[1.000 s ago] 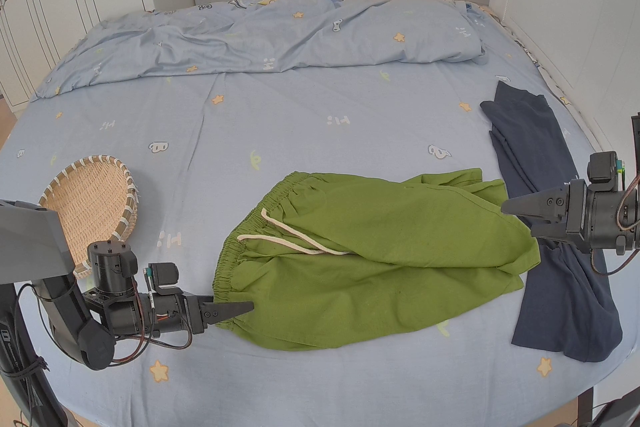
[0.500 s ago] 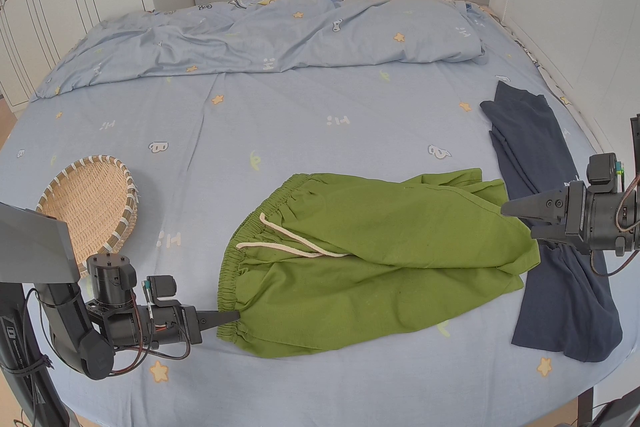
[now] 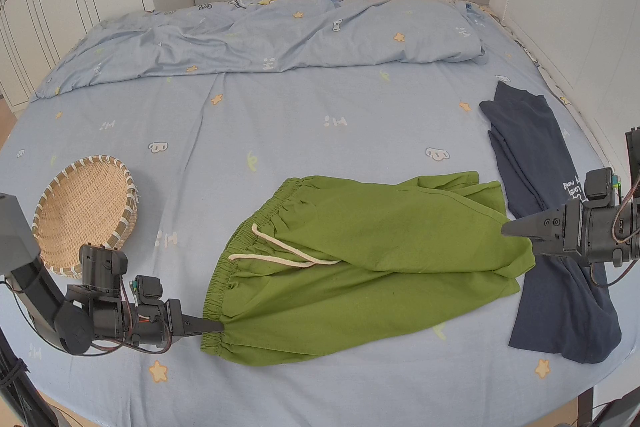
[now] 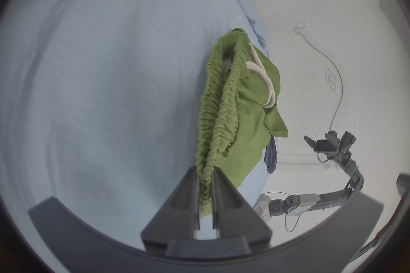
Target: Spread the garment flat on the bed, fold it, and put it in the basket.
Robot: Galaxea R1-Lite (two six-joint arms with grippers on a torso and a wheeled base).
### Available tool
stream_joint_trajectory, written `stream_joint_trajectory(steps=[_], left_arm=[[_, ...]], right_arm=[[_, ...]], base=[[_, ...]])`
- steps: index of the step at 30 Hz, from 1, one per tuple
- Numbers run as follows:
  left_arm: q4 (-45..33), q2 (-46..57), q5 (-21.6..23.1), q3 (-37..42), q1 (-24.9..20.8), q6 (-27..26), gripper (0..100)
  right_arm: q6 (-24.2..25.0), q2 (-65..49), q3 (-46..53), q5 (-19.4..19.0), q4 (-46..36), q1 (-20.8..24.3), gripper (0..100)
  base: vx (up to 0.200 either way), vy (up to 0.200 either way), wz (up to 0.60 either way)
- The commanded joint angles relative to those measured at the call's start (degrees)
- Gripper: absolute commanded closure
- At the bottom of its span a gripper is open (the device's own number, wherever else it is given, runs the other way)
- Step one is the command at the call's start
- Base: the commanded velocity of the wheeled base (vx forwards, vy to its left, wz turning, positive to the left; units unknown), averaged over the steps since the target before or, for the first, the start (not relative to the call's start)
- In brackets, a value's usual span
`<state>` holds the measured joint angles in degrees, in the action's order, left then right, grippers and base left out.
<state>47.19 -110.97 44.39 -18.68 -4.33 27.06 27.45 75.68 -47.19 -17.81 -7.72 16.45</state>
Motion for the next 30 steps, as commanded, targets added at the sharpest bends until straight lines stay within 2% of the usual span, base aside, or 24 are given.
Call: stream_joint_trajectory(steps=[1, 3, 5, 6, 7, 10, 14, 18, 23, 30], left_arm=[[-23.3, 13.2, 0.6, -13.7, 6.5, -4.0, 100], [-24.7, 13.2, 2.0, -14.1, 8.3, -6.5, 100], [-25.0, 13.2, 3.7, -14.1, 9.3, -7.5, 100], [-25.0, 13.2, 3.9, -14.1, 9.4, -7.5, 100], [-25.0, 13.1, 4.0, -14.1, 9.7, -7.5, 100], [-25.0, 13.1, 4.0, -14.1, 9.8, -7.6, 100], [-25.0, 13.2, 4.1, -14.3, 11.3, -7.6, 100], [-25.0, 13.2, 4.1, -14.5, 11.5, -7.6, 100], [-24.9, 13.1, 4.1, -14.5, 11.4, -7.6, 100], [-24.7, 13.0, 4.1, -14.5, 11.4, -7.6, 100]], right_arm=[[-7.2, 5.6, 3.0, -7.9, -1.1, -10.6, 0], [-9.6, 6.8, 3.2, -13.0, -1.2, -13.9, 0], [-13.9, 8.6, 3.8, -15.8, -1.6, -16.5, 0], [-14.6, 9.0, 3.9, -16.0, -1.7, -16.9, 0], [-18.8, 11.2, 4.3, -16.6, -2.2, -18.7, 0], [-22.3, 14.8, 4.5, -17.7, -2.5, -20.1, 0], [-22.7, 18.5, 4.6, -21.0, -1.9, -20.0, 0], [-23.3, 20.6, 5.8, -22.3, -0.5, -19.3, 0], [-24.6, 21.7, 10.6, -23.1, 6.9, -18.3, 0], [-24.9, 23.9, 17.0, -23.5, 17.2, -14.4, 0]], base=[[0.0, 0.0, 0.0], [0.0, 0.0, 0.0], [0.0, 0.0, 0.0], [0.0, 0.0, 0.0], [0.0, 0.0, 0.0], [0.0, 0.0, 0.0], [0.0, 0.0, 0.0], [0.0, 0.0, 0.0], [0.0, 0.0, 0.0], [0.0, 0.0, 0.0]])
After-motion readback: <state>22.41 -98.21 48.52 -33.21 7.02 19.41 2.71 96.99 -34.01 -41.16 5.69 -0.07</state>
